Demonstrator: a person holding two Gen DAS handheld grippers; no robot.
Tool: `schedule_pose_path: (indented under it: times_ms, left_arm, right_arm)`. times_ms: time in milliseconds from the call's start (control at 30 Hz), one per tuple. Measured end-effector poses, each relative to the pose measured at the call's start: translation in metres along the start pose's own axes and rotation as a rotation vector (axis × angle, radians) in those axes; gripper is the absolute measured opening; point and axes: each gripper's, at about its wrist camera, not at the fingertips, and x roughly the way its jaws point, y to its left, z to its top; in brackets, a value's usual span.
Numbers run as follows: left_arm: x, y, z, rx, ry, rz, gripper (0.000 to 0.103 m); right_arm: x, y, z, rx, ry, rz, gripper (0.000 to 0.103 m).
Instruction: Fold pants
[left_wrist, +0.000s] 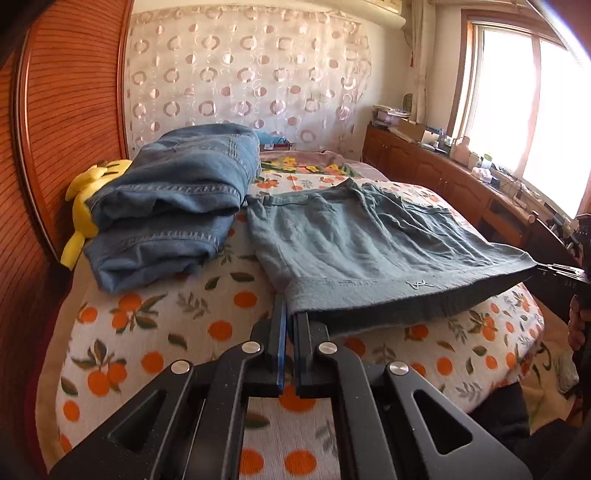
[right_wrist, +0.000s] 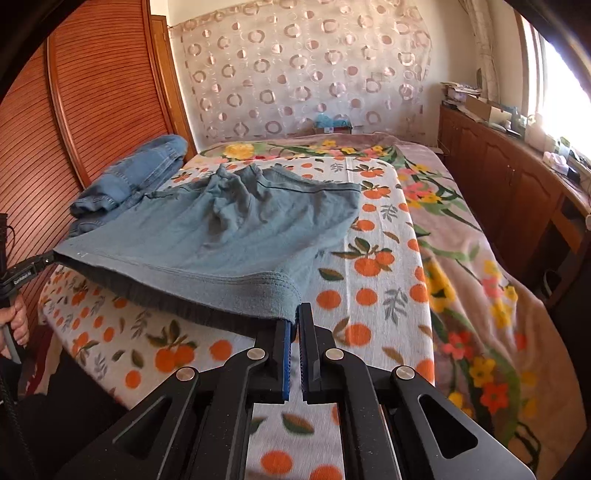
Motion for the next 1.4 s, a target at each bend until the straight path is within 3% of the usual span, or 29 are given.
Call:
schedule_pose_path:
  times_ms: [133,467,800,933,1033,1100,1133,1167,1200,1400]
  left_arm:
    - [-0.009,0.000,-0.021,-0.008,0.024,0.000,0.004]
    - [0.001,0.006,-0.048,-0.056,0.076,-0.010,0.005]
    - [-0.018,0.003,-0.048,-0.015,0.059,0.008,0.010]
    - [-0.025,0.009,-0.046,-0.026,0.047,0.018,0.023]
    - [-0.027,0.012,-0.042,-0.023,0.038,0.022,0.045]
    - [-0.026,0.010,-0.040,-0.006,0.030,0.021,0.049]
    - [-0.025,0.009,-0.040,0.002,0.031,0.024,0.057]
    - [-0.023,0.007,-0.039,0.008,0.034,0.032,0.073]
    - [-0.022,0.005,-0.038,0.015,0.030,0.043,0.078]
    - [-0.013,-0.005,-0.027,0.042,0.005,0.025,0.079]
  right_arm:
    - [-0.016,0.004,-0.015,0.004,0.007,0.020,0.003]
    - [0.000,0.007,-0.033,0.012,0.077,0.021,0.005]
    - [-0.033,0.011,-0.026,-0.004,0.024,-0.016,0.009]
    - [-0.036,0.008,-0.023,0.011,-0.008,-0.038,0.012]
    - [-0.029,0.012,-0.021,0.020,-0.024,-0.042,0.015]
    - [-0.025,0.017,-0.023,0.018,-0.030,-0.034,0.017]
    - [-0.022,0.019,-0.024,0.017,-0.029,-0.028,0.018]
    - [-0.019,0.021,-0.024,0.016,-0.027,-0.022,0.020]
    - [-0.015,0.023,-0.025,0.016,-0.022,-0.017,0.024]
    - [0.004,0.027,-0.026,0.016,-0.002,-0.014,0.040]
